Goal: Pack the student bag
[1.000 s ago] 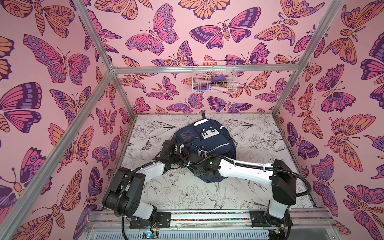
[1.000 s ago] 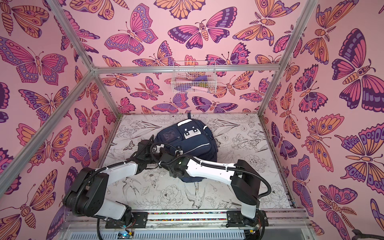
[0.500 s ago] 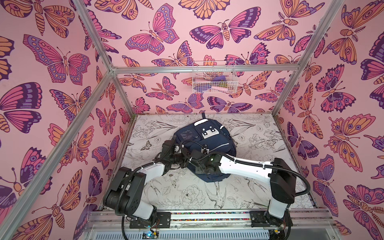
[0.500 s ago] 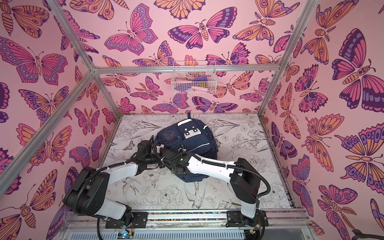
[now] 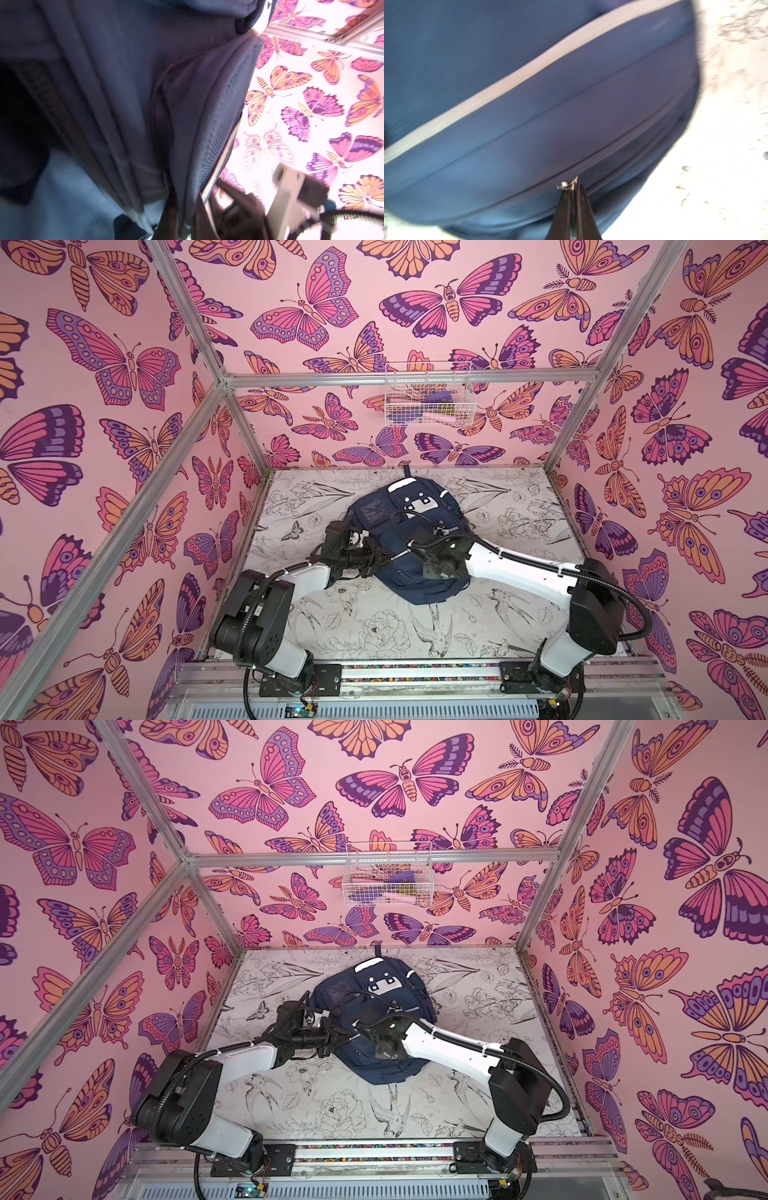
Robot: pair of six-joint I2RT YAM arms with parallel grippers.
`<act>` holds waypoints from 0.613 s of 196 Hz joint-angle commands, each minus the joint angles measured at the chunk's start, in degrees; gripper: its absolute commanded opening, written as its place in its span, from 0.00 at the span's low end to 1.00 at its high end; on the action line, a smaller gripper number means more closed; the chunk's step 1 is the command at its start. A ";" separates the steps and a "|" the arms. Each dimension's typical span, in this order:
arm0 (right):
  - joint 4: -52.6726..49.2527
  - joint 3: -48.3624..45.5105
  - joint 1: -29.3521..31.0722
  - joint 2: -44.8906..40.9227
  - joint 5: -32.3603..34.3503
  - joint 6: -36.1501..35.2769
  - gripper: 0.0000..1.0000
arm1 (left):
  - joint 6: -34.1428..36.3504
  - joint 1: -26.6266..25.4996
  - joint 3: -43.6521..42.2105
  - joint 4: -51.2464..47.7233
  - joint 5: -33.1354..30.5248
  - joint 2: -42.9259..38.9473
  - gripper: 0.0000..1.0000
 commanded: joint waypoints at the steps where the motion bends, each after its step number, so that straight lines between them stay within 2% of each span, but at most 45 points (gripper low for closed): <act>1: -9.73 -3.01 -6.32 -2.25 3.28 -5.76 0.00 | 11.84 2.95 3.80 -15.53 -4.73 -3.29 0.00; 22: -8.39 -5.57 -8.70 -3.83 1.79 -9.23 0.00 | 18.71 5.98 7.28 -27.38 -9.62 -4.50 0.00; 38: -6.28 -6.19 -8.36 -6.12 -2.60 -13.17 0.00 | 20.89 8.52 8.47 -30.54 -12.81 -4.80 0.00; 55: -4.75 -5.28 -5.50 -5.93 -5.21 -16.72 0.00 | 21.92 9.87 9.65 -31.86 -15.89 -3.80 0.00; 94: -3.43 1.93 -1.90 -0.98 -12.30 -19.23 0.00 | 21.26 10.57 13.18 -31.92 -14.10 -2.04 0.00; 120: -1.47 5.57 -1.63 0.00 -17.27 -20.19 0.00 | 18.73 10.33 13.11 -34.87 -14.73 -6.76 0.37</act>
